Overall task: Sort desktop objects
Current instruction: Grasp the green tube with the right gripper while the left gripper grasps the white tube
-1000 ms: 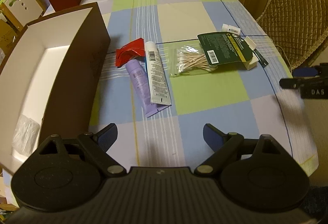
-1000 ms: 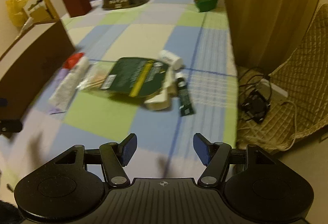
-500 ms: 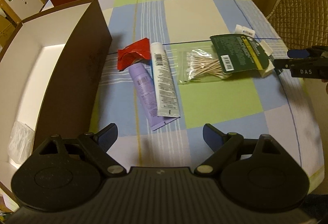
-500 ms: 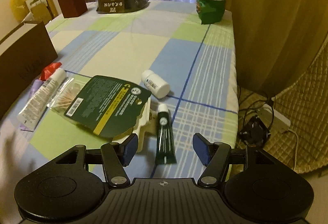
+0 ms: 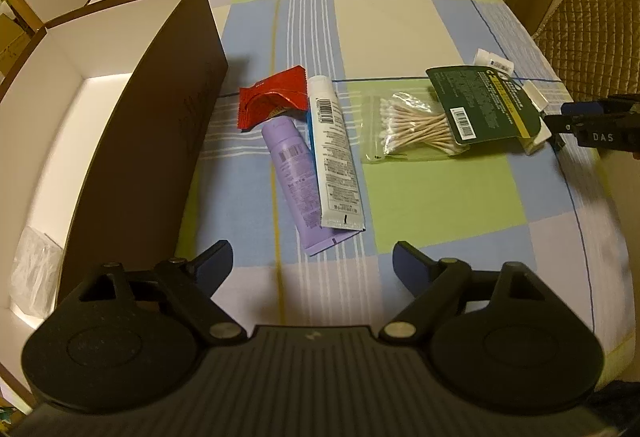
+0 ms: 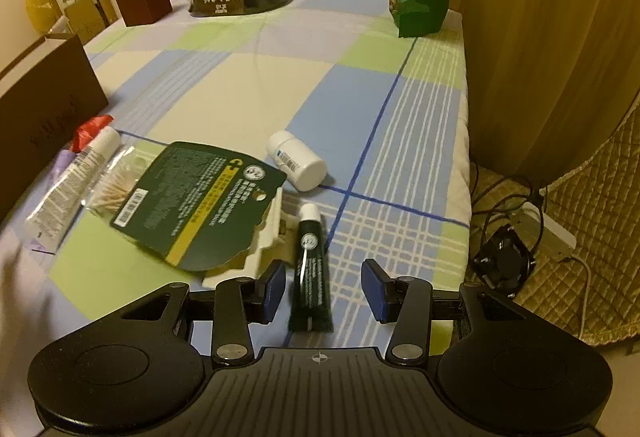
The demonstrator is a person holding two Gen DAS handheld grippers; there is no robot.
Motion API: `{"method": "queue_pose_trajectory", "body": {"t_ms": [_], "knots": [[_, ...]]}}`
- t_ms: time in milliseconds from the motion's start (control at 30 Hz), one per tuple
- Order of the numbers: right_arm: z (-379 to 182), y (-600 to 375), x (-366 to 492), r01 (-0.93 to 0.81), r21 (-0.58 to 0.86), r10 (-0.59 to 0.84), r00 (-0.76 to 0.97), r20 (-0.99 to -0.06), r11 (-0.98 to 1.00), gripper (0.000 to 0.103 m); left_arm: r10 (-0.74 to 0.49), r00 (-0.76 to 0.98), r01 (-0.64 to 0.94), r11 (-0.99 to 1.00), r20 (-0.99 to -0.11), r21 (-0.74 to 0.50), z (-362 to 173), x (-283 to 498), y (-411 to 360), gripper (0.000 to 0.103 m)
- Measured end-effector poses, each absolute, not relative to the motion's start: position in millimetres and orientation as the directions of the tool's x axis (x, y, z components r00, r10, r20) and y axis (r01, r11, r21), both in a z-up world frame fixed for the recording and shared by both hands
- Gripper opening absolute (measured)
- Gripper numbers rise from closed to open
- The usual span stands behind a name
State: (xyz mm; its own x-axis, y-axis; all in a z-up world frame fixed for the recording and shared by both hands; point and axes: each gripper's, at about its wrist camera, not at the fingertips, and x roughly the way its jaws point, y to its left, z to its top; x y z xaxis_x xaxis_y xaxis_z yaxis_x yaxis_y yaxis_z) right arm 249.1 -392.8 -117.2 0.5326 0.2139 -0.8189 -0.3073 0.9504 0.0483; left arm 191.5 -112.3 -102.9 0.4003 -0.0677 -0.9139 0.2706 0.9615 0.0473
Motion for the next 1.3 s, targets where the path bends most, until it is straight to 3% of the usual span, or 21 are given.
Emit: {"method": "queue_pose_trajectory", "body": {"t_ms": [33,133,267,467,933,1000,1033,1300], "knots": [[-119,-391,251,-0.316,0.047,0.219,0.533,-0.817,0.948,0.046,-0.069,0.403,0.273,0.961,-0.912,0.048,-103,193,-113,0.084],[-127,-386,258,-0.342,0.048,0.233,0.523,-0.82,0.938,0.021,-0.076,0.421,0.288,0.956,-0.904,0.053,-101,198,-117,0.083],[-132,-382,255,-0.361,0.008,0.214,0.534,-0.818,0.932,0.017,-0.088,0.446,0.319,0.945,-0.89,0.066,-101,209,-125,0.073],[-131,-391,237,-0.333,0.029,0.211,0.524,-0.825,0.943,0.017,-0.098,0.479,0.402,0.908,-0.872,0.119,-111,238,-145,0.044],[-128,-399,221,-0.279,0.065,0.209,0.526,-0.825,0.958,0.017,-0.062,0.383,0.399,0.911,-0.922,0.104,-160,305,-160,0.04],[-128,-399,221,-0.277,0.066,0.209,0.526,-0.824,0.959,0.017,-0.072,0.383,0.39,0.916,-0.921,0.091,-160,308,-159,0.035],[-128,-399,221,-0.277,0.065,0.208,0.527,-0.824,0.959,0.017,-0.076,0.381,0.383,0.92,-0.922,0.082,-160,308,-158,0.031],[-128,-398,216,-0.289,0.059,0.21,0.528,-0.823,0.956,0.017,-0.112,0.351,0.379,0.925,-0.93,0.032,-152,270,-151,0.026]]}}
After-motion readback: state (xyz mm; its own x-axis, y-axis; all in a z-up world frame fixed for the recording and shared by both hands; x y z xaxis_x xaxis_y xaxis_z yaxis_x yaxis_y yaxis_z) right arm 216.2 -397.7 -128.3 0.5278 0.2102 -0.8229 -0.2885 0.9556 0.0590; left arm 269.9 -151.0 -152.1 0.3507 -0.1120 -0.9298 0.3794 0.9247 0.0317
